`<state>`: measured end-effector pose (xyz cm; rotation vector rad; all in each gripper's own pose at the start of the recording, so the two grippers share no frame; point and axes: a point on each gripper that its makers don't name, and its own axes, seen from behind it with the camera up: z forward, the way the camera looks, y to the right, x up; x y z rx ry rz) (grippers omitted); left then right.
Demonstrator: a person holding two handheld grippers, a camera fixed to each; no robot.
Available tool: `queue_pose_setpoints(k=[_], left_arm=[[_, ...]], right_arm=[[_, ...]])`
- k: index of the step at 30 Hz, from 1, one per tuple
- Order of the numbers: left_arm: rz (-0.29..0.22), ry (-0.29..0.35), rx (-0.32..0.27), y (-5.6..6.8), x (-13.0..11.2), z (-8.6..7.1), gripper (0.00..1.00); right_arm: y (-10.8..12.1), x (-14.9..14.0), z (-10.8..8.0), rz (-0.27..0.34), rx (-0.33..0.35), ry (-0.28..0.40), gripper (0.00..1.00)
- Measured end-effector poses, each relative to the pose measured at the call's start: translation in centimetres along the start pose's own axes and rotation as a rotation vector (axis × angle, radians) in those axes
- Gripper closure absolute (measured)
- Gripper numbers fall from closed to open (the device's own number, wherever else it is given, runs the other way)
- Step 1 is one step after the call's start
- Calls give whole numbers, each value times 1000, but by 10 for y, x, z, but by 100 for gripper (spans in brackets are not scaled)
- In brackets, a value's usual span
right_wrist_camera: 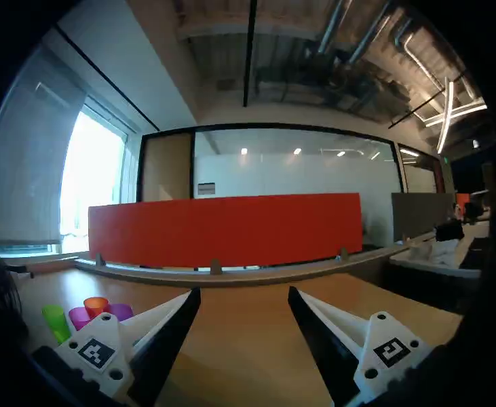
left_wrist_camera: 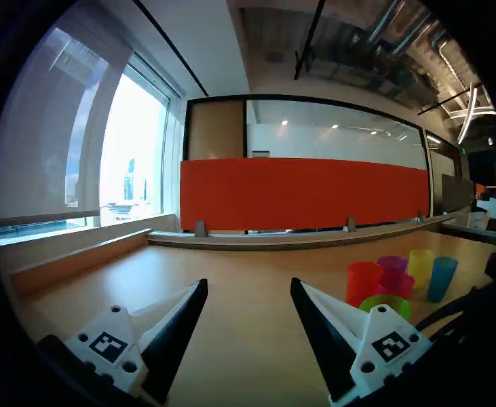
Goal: Pour water
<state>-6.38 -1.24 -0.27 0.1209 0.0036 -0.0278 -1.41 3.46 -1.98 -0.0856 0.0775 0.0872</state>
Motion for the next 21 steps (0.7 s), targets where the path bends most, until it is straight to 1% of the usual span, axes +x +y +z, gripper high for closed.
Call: queue_pose_setpoints(k=[3,9,15,21], left_arm=[[-1,0,0,0,0,0,10],[0,0,0,0,0,0,10],[0,0,0,-1,0,0,10],[0,0,0,-1,0,0,10]], right_arm=[[-2,-11,4,11,-1,-19,0],[-11,-23,7,-1,13,-26,0],[-10,-36,7,-9,1,-43,0],[-9,-41,7,-6,-5,-57,0]])
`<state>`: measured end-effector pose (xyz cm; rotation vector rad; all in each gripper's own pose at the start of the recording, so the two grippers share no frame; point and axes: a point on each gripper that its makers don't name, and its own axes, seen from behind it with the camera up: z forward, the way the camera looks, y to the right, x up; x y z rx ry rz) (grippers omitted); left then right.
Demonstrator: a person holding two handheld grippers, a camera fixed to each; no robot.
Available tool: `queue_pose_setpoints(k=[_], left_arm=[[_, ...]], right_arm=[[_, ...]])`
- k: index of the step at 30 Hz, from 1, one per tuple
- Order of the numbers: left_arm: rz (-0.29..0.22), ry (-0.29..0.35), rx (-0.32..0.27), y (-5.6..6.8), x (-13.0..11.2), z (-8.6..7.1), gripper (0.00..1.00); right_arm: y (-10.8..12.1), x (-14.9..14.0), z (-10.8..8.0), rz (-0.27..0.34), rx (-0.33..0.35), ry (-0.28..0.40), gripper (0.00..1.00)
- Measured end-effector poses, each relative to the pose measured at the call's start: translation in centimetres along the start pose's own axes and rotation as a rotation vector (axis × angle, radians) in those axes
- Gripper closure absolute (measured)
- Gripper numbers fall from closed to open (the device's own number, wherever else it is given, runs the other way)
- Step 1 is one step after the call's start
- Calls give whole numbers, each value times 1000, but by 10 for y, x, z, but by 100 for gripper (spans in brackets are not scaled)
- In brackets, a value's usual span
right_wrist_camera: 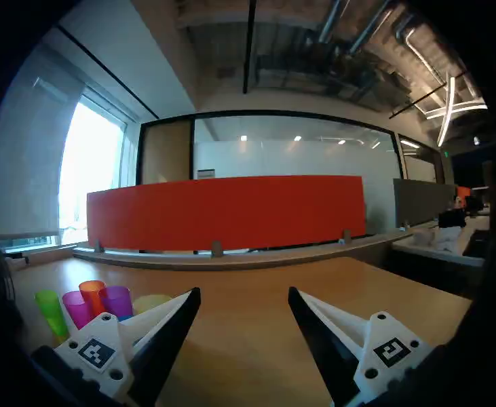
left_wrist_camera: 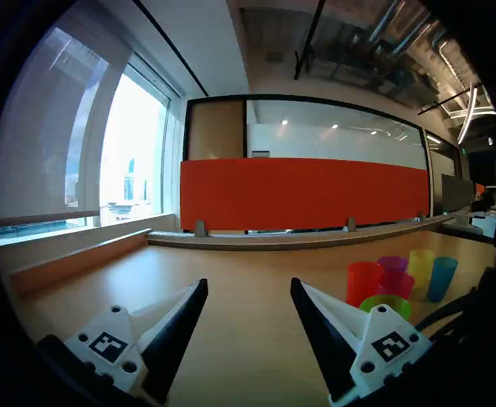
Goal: Pour water
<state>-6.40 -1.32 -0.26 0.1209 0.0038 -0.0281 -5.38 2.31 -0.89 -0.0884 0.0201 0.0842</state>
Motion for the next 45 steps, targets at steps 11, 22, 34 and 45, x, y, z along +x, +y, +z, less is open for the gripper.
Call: queue_pose_setpoints(k=[11,22,34,45], left_arm=[[0,0,0,0,0,-1,10],[0,0,0,0,0,-1,10],[0,0,0,0,0,0,10],[0,0,0,1,0,0,10]], right_arm=[[-2,-1,2,-19,1,-2,0],[-1,-11,4,-27,-4,-14,0],[-6,-18,4,-48,-1,-29,0],[-7,-16,4,-48,-1,-31,0]])
